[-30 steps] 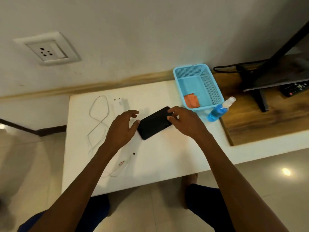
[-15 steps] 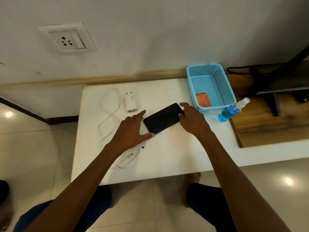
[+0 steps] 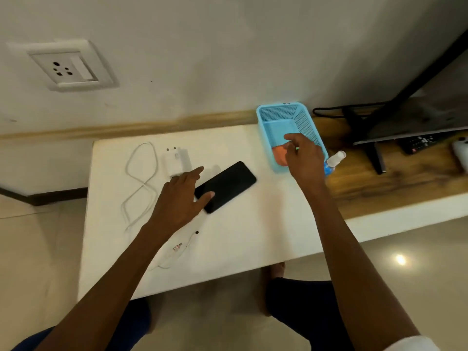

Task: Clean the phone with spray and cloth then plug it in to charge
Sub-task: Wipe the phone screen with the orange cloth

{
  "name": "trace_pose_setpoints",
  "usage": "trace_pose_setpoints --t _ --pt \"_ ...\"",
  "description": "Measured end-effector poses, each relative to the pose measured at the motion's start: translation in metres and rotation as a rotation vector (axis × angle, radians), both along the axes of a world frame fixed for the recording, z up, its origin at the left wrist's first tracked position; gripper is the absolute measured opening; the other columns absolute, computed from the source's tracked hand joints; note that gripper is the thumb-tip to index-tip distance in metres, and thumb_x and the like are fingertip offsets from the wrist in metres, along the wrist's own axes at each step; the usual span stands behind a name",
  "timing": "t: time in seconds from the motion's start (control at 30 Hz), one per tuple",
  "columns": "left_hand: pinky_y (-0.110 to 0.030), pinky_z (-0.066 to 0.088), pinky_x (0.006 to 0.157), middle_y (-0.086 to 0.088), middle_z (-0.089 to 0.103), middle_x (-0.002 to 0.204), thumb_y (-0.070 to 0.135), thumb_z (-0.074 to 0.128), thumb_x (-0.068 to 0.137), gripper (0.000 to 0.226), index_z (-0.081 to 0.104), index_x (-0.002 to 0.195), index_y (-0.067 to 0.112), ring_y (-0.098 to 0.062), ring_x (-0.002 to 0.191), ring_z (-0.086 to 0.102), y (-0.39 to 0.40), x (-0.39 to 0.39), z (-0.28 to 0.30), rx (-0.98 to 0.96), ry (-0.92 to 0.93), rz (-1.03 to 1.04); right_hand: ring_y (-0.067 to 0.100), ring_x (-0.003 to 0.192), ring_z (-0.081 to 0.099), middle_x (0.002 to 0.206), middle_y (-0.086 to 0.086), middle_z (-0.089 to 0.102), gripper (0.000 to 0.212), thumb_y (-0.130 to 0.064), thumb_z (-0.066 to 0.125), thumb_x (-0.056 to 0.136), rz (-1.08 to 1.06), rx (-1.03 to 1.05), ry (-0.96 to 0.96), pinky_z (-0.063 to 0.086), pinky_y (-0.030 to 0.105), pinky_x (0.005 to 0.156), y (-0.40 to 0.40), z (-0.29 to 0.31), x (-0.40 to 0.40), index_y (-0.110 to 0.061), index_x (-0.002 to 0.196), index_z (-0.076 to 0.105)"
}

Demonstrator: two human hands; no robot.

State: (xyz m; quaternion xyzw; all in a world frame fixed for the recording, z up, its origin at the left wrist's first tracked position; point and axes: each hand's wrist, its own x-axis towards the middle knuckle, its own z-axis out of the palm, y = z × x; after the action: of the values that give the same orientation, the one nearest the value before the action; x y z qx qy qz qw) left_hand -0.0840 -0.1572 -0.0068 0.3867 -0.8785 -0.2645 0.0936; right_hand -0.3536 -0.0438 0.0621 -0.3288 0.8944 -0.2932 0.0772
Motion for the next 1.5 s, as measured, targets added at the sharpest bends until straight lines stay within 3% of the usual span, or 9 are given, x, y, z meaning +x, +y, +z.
trace_pose_setpoints --t 0.2,0.47,0.73,0.83,0.9,1.03,1.13,1.3,1.5 --pt "-0.040 0.046 0.094 0.002 0.063 0.128 0.041 0.060 0.094 0.053 0.048 0.142 0.021 -0.026 0.107 0.060 -0.001 -0.003 0.003 -0.067 0.117 0.033 0.024 0.126 0.053 0.139 0.002 0.057 0.037 -0.009 0.049 0.098 0.140 0.406 0.001 0.038 0.033 0.105 -0.027 -0.014 -0.048 -0.024 0.129 0.062" --pt "-0.041 0.045 0.095 0.000 0.064 0.128 0.039 0.060 0.095 0.050 0.051 0.139 0.020 -0.027 0.110 0.060 -0.001 -0.007 0.004 -0.057 0.105 0.014 0.029 0.106 0.058 0.120 0.008 0.058 0.035 -0.040 0.064 0.084 0.330 0.630 0.142 0.049 0.040 0.095 -0.045 -0.030 -0.055 -0.025 0.116 0.065" --pt "-0.041 0.044 0.096 -0.002 0.064 0.129 0.035 0.062 0.095 0.047 0.054 0.137 0.017 -0.029 0.112 0.060 0.000 -0.006 0.007 -0.065 0.102 0.007 0.024 0.086 0.065 0.096 0.002 0.073 0.033 -0.049 0.059 0.089 0.245 0.501 0.135 0.048 0.032 0.077 -0.044 -0.020 -0.064 -0.018 0.092 0.070" --pt "-0.041 0.045 0.095 -0.001 0.064 0.128 0.035 0.061 0.095 0.045 0.055 0.137 0.018 -0.029 0.110 0.060 0.001 -0.008 0.010 -0.061 0.116 0.003 0.020 0.090 0.067 0.097 -0.005 0.069 0.014 -0.041 0.061 0.092 0.153 0.284 0.018 0.053 0.034 0.078 -0.041 -0.003 -0.066 -0.027 0.094 0.063" --pt "-0.039 0.045 0.094 0.001 0.065 0.127 0.034 0.061 0.095 0.044 0.055 0.136 0.019 -0.027 0.108 0.061 0.003 -0.008 0.013 -0.058 0.143 0.002 0.016 0.083 0.066 0.090 -0.008 0.066 0.013 -0.038 0.064 0.093 0.123 0.094 -0.110 0.053 0.028 0.069 -0.035 0.014 -0.060 -0.027 0.096 0.060" --pt "-0.032 0.044 0.093 0.011 0.065 0.122 0.033 0.060 0.097 0.037 0.057 0.133 0.026 -0.016 0.109 0.059 0.005 -0.009 0.021 0.025 0.258 0.033 0.003 0.081 0.067 0.090 -0.009 0.070 0.010 -0.032 0.068 0.093 0.155 -0.259 -0.189 0.052 0.016 0.070 -0.019 0.045 -0.030 -0.024 0.097 0.062" --pt "-0.022 0.045 0.087 0.021 0.065 0.116 0.038 0.059 0.096 0.030 0.060 0.126 0.034 -0.002 0.105 0.058 0.005 -0.011 0.031 0.171 0.398 0.063 0.003 0.082 0.070 0.096 -0.007 0.075 0.011 -0.028 0.070 0.092 0.156 -0.447 -0.448 0.058 0.020 0.070 -0.005 0.045 0.008 -0.021 0.100 0.068" --pt "-0.019 0.048 0.085 0.017 0.071 0.110 0.052 0.058 0.091 0.029 0.064 0.119 0.043 -0.003 0.102 0.066 0.001 -0.010 0.044 0.592 0.551 0.047 0.022 0.088 0.073 0.096 0.008 0.076 0.017 -0.018 0.071 0.090 0.119 -0.462 -0.927 0.059 0.032 0.069 0.012 0.004 0.074 -0.011 0.106 0.073" --pt "-0.014 0.049 0.062 0.011 0.074 0.090 0.042 0.070 0.090 0.016 0.074 0.103 0.035 -0.003 0.072 0.067 0.002 -0.008 0.040 0.767 0.448 0.060 0.025 0.087 0.073 0.100 0.016 0.073 0.016 -0.019 0.070 0.092 0.161 -0.374 -0.987 0.057 0.031 0.063 -0.001 -0.016 0.098 -0.012 0.105 0.075"
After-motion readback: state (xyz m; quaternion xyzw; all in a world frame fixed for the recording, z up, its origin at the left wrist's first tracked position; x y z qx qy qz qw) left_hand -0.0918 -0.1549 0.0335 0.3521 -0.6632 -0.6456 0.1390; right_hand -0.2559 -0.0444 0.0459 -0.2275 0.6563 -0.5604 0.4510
